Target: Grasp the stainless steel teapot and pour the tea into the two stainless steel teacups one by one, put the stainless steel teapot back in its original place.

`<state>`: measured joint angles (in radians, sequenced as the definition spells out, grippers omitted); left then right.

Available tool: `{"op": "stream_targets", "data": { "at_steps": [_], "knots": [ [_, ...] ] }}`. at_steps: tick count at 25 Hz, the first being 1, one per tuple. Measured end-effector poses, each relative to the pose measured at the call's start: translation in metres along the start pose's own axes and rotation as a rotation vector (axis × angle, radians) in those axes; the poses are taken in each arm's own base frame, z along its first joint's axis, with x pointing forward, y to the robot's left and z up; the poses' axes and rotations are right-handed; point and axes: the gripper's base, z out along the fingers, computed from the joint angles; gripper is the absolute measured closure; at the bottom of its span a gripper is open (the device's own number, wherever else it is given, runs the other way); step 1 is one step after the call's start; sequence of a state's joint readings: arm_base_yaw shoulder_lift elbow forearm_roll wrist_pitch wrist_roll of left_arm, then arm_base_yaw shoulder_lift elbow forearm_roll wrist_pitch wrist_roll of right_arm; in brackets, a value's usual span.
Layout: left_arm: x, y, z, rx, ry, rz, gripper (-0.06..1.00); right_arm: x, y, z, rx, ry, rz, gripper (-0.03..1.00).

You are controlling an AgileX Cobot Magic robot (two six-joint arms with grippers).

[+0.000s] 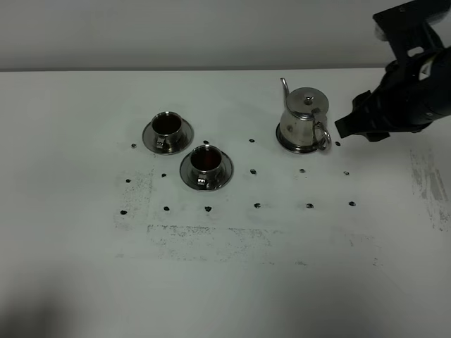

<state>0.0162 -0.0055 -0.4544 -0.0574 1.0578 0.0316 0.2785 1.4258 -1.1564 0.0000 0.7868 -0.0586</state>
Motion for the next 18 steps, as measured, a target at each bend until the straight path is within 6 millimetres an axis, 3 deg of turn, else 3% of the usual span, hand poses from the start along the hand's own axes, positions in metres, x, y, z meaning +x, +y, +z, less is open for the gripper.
{"op": "stream_targets", "data": {
  "at_steps": [4, 10, 14, 18],
  "knots": [
    [0.000, 0.000, 0.000, 0.000, 0.000, 0.000, 0.39, 0.028, 0.002, -0.050, 0.000, -0.105, 0.006, 0.51],
    [0.000, 0.000, 0.000, 0.000, 0.000, 0.000, 0.39, 0.086, 0.006, -0.115, 0.008, -0.272, 0.006, 0.56],
    [0.000, 0.000, 0.000, 0.000, 0.000, 0.000, 0.39, 0.113, 0.008, -0.153, 0.001, -0.422, 0.015, 0.59],
    [0.000, 0.000, 0.000, 0.000, 0.000, 0.000, 0.39, 0.135, 0.008, -0.170, 0.017, -0.456, 0.033, 0.63]
  ]
}}
